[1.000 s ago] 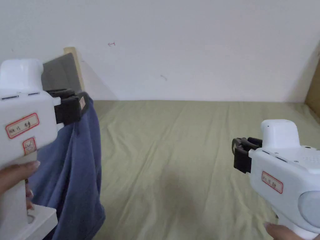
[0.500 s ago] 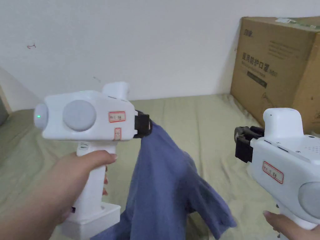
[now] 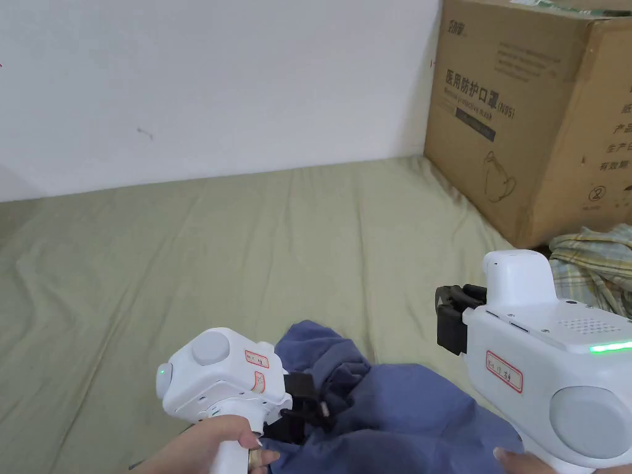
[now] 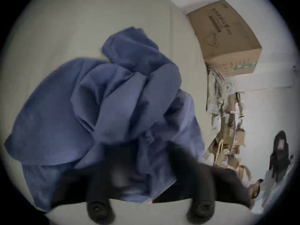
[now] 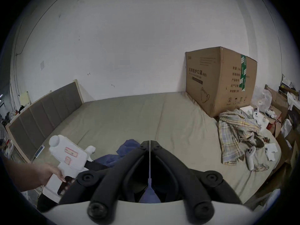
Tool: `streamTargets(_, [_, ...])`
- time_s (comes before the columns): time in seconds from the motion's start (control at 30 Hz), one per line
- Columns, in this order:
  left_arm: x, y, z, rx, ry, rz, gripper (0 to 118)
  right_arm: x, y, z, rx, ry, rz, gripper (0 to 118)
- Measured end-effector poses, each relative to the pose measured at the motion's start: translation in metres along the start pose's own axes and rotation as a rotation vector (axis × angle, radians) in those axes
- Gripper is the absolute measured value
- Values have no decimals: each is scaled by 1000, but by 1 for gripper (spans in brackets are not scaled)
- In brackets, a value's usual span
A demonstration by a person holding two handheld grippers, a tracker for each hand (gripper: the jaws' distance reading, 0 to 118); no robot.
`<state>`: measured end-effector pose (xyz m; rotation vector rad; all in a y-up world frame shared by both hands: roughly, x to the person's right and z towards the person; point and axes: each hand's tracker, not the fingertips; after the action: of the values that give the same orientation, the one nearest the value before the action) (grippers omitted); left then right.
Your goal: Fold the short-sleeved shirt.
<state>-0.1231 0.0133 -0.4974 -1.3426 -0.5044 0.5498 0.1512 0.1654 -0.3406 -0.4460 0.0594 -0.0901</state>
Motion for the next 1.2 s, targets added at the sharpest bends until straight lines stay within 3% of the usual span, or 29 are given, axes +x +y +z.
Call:
streamTargets(0.07, [6,-1,13,16,44,-78,112,0,-2,-2,-8,-1,-6,2])
streamTargets(0.27, [25,-13,120,314,130,-281,111,-3,1,5,5,1,-15,2])
streamTargets(0.3, [27,-25,142,409,143,-311,107,-5,2,7,14,1,-13,2])
streamTargets(0.33, [27,-37,160,482,150,-335,95,-5,3,10,22,0,-11,2])
streamTargets(0.37, [26,-51,182,555,164,-358,71,-7,3,13,32,-2,-9,2])
streamTargets(0.4, [24,-67,200,611,209,-365,26,-8,3,15,41,-4,-9,2])
streamTargets(0.43, [23,-78,210,648,256,-361,1,-8,3,16,45,-3,-10,2])
streamTargets(0.53, [4,-115,233,698,415,-292,1,-11,2,18,43,5,-16,2])
streamTargets(0.67, [-45,-126,223,383,486,-119,1,-15,1,16,24,13,-5,2])
streamTargets(0.77, [-94,-127,194,198,530,-87,2,-16,-1,15,14,27,-6,2])
streamTargets(0.8, [-111,-127,182,164,557,-64,8,-16,-2,15,11,30,-7,2])
streamTargets(0.83, [-122,-128,173,137,581,-39,28,-15,-3,15,8,32,-10,2])
streamTargets(0.93, [-153,-137,145,68,579,19,60,-10,-10,13,-14,20,-16,2])
streamTargets(0.97, [-161,-139,133,45,554,37,96,-7,-12,12,-23,12,-18,2])
streamTargets(1.0, [-159,-142,129,54,537,39,118,-5,-14,11,-30,5,-18,2])
streamTargets(1.07, [-158,-139,117,50,516,25,114,1,-17,9,-43,-10,-21,2])
streamTargets(1.2, [-147,-131,96,-52,632,-81,117,18,-20,1,-59,-44,-55,2])
